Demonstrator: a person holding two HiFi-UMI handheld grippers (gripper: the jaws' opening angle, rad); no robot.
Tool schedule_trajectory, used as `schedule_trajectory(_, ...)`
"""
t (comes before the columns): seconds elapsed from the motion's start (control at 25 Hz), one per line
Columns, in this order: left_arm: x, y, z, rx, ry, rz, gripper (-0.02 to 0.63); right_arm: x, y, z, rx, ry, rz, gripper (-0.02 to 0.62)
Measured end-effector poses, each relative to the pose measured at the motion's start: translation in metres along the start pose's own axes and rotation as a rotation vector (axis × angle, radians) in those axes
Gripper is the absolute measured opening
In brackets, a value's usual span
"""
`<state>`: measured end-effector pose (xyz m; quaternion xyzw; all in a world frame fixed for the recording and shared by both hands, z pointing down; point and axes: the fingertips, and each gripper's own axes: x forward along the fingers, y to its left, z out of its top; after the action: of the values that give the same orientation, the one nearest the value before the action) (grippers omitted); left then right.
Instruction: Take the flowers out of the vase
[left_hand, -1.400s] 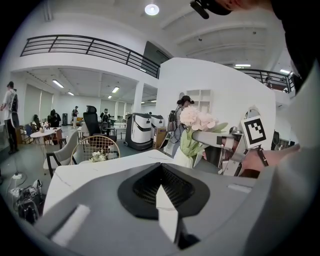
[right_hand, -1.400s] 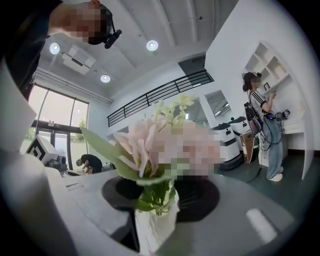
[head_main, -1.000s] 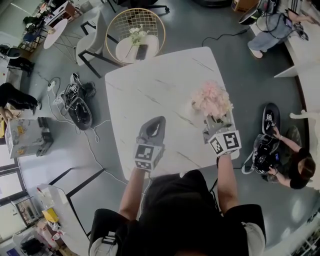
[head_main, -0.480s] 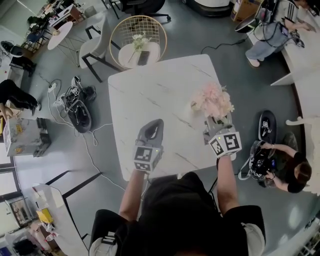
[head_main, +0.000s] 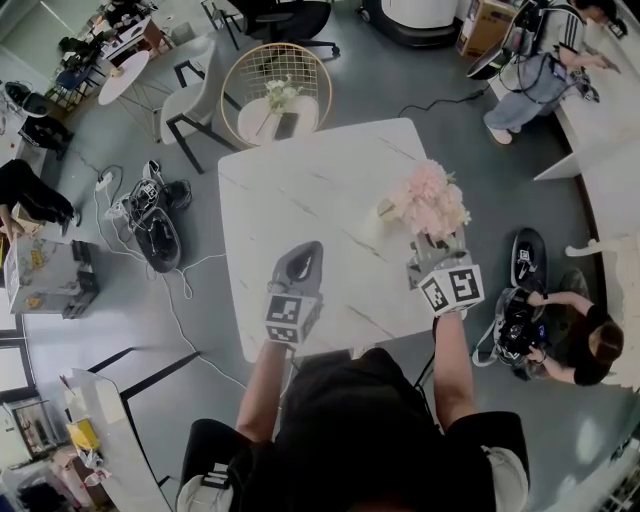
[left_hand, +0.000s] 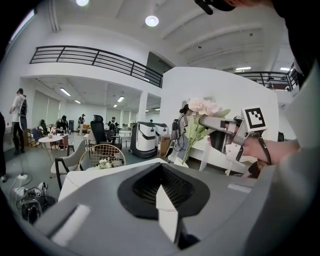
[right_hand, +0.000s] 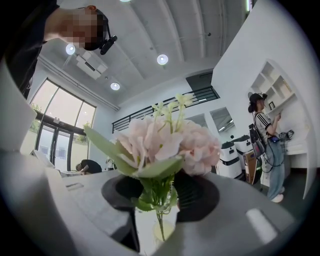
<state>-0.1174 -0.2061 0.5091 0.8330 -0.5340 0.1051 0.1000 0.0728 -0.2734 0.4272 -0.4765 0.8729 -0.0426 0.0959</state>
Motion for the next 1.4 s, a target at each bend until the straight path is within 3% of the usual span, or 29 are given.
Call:
schedule_trajectory(0.84, -0.027, -0.027, 0.023, 0.044, -0.048, -0.022, 0.008, -0.037, 0.009, 0.058, -0.04, -0.099, -0.021, 0.179)
schedule_trajectory(1.4, -0.047, -0.076, 0.018, 0.065, -0.065, -0.039, 0.008, -0.104, 0.01, 0.043, -0.059, -0.046, -0.03, 0.178)
